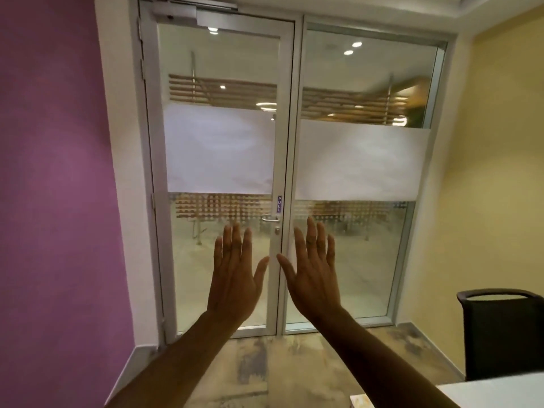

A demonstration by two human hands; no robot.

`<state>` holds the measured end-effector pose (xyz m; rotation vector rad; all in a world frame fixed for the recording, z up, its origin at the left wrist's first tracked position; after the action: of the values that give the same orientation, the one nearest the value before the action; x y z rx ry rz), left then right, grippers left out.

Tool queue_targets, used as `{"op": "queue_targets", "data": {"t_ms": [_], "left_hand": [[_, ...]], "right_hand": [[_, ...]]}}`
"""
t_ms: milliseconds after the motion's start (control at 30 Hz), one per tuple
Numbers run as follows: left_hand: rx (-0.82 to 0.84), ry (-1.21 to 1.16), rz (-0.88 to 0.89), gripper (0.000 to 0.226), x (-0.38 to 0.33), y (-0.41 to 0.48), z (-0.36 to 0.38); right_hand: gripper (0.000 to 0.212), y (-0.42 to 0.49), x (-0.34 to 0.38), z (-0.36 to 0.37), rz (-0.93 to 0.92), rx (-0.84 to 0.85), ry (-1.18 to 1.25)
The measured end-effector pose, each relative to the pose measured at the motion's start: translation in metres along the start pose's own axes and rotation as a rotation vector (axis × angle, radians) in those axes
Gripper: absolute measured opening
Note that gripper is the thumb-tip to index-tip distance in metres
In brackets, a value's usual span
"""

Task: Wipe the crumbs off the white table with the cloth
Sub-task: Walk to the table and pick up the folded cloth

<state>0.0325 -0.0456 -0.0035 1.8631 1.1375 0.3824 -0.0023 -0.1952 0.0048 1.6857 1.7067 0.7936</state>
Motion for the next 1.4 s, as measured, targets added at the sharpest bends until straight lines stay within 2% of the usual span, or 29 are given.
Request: {"op": "queue_targets", "data": {"t_ms": [300, 767, 1000, 1400], "left_hand": [[0.127, -0.036, 0.013, 0.075, -0.020, -0.038, 0.036], [0.378, -0.176, 0.110, 0.071, -0.055, -0.119, 0.090], [0.482, -0.265, 0.144, 0.070, -0.091, -0.168, 0.112], [0.694, -0.329, 0.170, 0.072, -0.175, -0.247, 0.136]], "right_hand": [[0.081, -0.051, -0.022, 0.023, 0.099, 0.130, -0.025], [0.075, -0.162, -0.056, 0.036, 0.253, 0.197, -0.180], [0.076, -0.230, -0.079, 0.028, 0.379, 0.306, -0.259], [0.077, -0.347, -0.149, -0.005, 0.566, 0.422, -0.194]]}}
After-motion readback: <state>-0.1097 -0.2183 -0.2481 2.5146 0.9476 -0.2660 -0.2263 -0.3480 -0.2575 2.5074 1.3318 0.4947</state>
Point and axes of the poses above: each hand's wrist, its own y-axis towards the middle knuckle, its own z-axis out of the palm, x = y × z, the point moved 9 cm from there along y, towards the middle knuckle, and after that the axes turned 4 degrees about -z, right-handed, at the moved point
